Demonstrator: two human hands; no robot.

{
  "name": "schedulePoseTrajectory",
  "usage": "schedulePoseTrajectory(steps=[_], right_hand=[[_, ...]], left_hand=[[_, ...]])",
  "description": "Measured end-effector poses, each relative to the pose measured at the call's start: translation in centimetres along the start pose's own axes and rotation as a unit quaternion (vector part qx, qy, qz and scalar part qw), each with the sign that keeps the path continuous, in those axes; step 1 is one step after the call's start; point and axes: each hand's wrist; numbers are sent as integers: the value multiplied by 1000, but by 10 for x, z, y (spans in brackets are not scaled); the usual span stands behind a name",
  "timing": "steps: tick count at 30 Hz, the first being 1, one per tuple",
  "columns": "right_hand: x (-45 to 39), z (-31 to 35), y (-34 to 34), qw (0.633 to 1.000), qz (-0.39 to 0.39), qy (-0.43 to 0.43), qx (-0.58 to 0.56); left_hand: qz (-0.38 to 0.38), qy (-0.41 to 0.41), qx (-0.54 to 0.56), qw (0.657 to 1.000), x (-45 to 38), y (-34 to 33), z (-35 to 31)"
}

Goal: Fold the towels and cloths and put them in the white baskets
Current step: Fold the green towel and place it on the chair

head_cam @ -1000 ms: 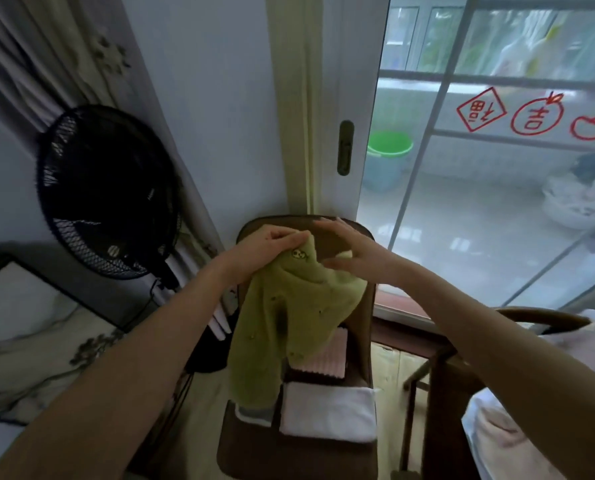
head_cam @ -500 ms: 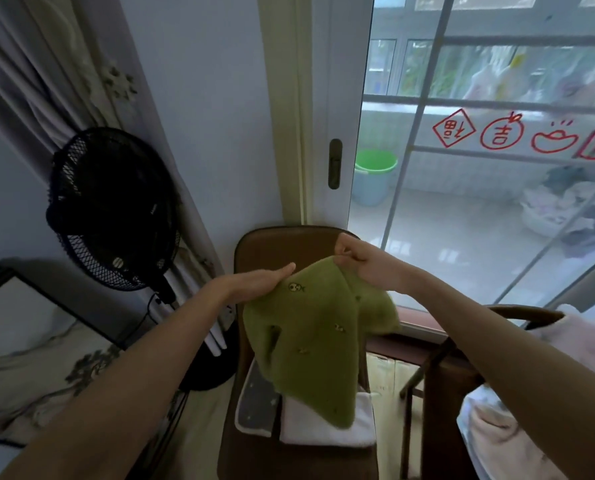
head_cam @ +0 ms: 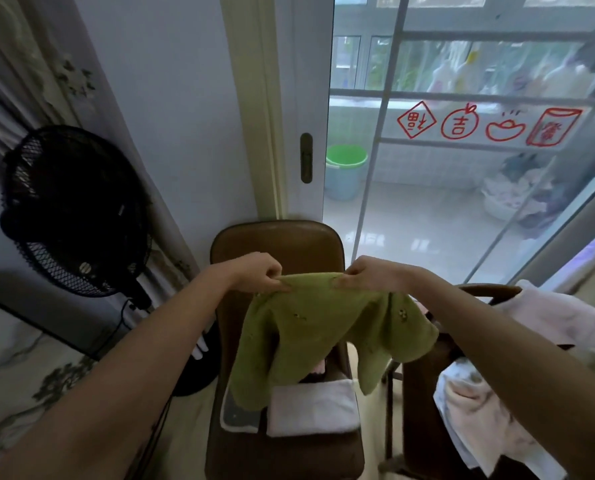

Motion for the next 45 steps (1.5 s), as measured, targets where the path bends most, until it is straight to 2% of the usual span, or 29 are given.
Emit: schedulePoseTrajectory(steps=[2, 6, 8, 11, 14, 17, 23, 26, 31, 34, 36, 39, 43, 45], right_hand=[[1, -8, -1, 999, -28, 17, 35], [4, -23, 3, 982, -179, 14, 63], [10, -29, -2, 979, -194, 22, 53], [18, -20, -17, 988, -132, 84, -10], [8, -6, -34, 984, -54, 156, -63], [-3, -2, -55, 986, 24, 152, -69], [3, -14, -62, 972, -127, 147, -129], [11, -4, -60, 972, -78, 174, -138], [12, 30, -86, 972, 42, 183, -143], [10, 49, -96, 971, 49, 164, -165], [10, 61, -104, 972, 24, 163, -169], [10, 77, -116, 962, -37, 171, -208], [7, 85, -129, 939, -214, 112, -244], [7, 85, -138, 927, -316, 46, -198]], left_hand=[[-19, -6, -8, 1000, -3, -7, 5], [13, 22, 15, 1000, 5, -36, 10], [-38, 12, 83, 996, 12, -50, 12], [-123, -56, 175, 975, 27, -54, -6], [-117, -98, 157, 976, 40, -50, -36], [-128, -85, 134, 979, 48, -54, -43], [-101, -19, 156, 982, 71, -88, -3], [-127, -18, 201, 971, 81, -101, 10], [-160, -70, 296, 939, 96, -94, -3], [-162, -74, 373, 911, 109, -88, 5], [-164, -68, 398, 900, 117, -87, 18], [-152, -42, 384, 910, 127, -99, 57], [-116, -23, 312, 943, 141, -122, 111], [-102, -12, 278, 955, 147, -127, 133]])
Point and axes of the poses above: each hand's wrist, its own x-axis away from the middle knuckle, its own y-axis out of the back of the hand, z = x × y, and after that the axes turned 15 degrees about y, right-handed
